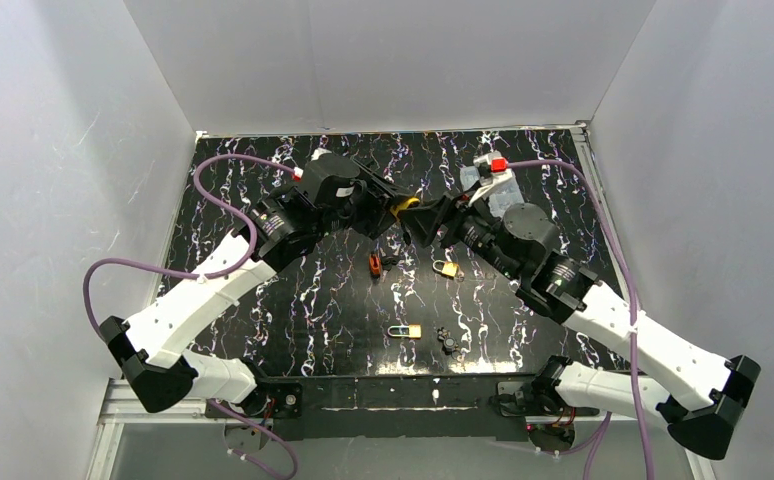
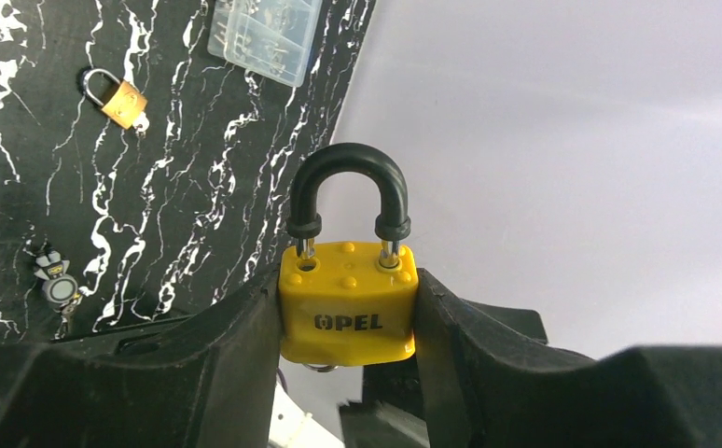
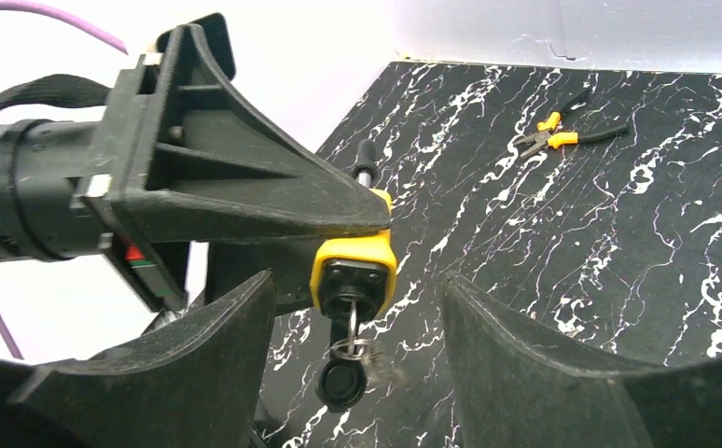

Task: Lock with the key
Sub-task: Lock the lock.

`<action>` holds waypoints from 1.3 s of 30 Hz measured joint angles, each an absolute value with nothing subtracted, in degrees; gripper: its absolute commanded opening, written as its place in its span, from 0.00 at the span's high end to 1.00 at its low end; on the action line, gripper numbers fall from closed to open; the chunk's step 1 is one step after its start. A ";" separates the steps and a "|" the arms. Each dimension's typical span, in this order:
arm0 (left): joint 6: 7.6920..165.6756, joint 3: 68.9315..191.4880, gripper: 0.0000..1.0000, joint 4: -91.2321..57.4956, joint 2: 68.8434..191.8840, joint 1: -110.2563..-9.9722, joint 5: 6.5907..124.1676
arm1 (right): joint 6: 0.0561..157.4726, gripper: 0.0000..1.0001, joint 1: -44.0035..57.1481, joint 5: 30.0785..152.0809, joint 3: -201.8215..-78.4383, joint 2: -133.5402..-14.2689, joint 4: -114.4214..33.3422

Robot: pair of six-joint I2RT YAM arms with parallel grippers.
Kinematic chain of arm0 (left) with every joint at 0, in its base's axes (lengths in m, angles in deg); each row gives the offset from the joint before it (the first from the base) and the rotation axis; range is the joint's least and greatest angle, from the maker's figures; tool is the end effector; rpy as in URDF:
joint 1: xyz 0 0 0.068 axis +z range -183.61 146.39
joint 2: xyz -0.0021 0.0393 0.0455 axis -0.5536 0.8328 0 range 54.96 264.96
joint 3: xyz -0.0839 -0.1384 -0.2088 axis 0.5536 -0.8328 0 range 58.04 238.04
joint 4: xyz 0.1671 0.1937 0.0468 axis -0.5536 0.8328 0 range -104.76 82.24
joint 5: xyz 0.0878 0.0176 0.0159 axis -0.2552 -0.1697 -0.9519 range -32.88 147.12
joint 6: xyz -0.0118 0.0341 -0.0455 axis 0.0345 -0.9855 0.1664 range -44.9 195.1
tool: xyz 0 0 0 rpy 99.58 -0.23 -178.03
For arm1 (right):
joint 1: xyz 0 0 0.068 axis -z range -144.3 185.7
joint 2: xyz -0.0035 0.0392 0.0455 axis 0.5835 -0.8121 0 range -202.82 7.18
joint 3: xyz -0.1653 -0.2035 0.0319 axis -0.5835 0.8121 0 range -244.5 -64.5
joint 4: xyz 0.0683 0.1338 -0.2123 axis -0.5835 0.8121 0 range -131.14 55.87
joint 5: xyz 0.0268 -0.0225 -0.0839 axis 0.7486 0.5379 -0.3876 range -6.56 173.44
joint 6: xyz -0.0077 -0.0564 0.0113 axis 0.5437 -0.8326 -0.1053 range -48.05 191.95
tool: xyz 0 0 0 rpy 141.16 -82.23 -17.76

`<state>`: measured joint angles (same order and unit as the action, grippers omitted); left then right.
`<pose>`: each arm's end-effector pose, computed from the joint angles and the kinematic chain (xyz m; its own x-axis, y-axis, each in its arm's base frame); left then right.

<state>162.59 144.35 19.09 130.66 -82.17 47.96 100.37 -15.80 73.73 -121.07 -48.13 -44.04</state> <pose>0.1976 -0.2138 0.4190 -0.6542 -0.7493 -0.1030 -0.2327 0.3290 -0.9152 0.1498 0.1770 0.3969 -0.2774 0.4048 -0.8713 -0.6079 0.6283 0.4854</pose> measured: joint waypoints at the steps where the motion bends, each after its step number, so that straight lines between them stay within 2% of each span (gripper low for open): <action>1: 162.77 144.64 1.00 19.08 130.68 -82.42 47.65 | 100.32 0.34 -15.91 73.37 -121.07 -48.51 -44.28; 11: 164.82 145.41 1.00 18.20 130.66 -83.74 46.75 | 100.23 0.53 -17.30 70.01 -121.07 -50.04 -47.50; 14: 165.33 145.41 1.00 17.96 130.66 -83.84 46.60 | 100.21 0.62 -17.57 69.48 -121.07 -50.29 -48.55; 19: 165.85 145.38 0.98 17.28 130.64 -83.90 46.55 | 100.23 0.96 -17.69 68.55 -121.07 -50.34 -49.22; 24: 166.19 144.77 0.70 16.26 130.59 -83.98 46.59 | 100.30 0.99 -17.74 67.76 -121.06 -50.33 -49.23; 27: 165.96 144.64 0.40 15.67 130.53 -84.01 46.65 | 100.46 0.99 -17.75 67.47 -121.04 -50.09 -49.25; 31: 164.22 143.80 0.17 13.69 129.18 -84.27 47.25 | 101.41 0.99 -17.82 67.34 -120.84 -49.05 -48.23; 34: 162.17 143.11 0.09 12.23 126.83 -84.46 47.41 | 101.96 0.99 -17.59 68.04 -120.83 -47.79 -46.62; 39: 155.72 142.39 0.07 12.04 121.53 -84.46 47.07 | 103.08 0.99 -15.45 73.64 -120.83 -44.96 -44.02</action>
<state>155.72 142.39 12.04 121.53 -84.46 47.07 103.08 -15.45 73.64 -120.83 -44.96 -44.02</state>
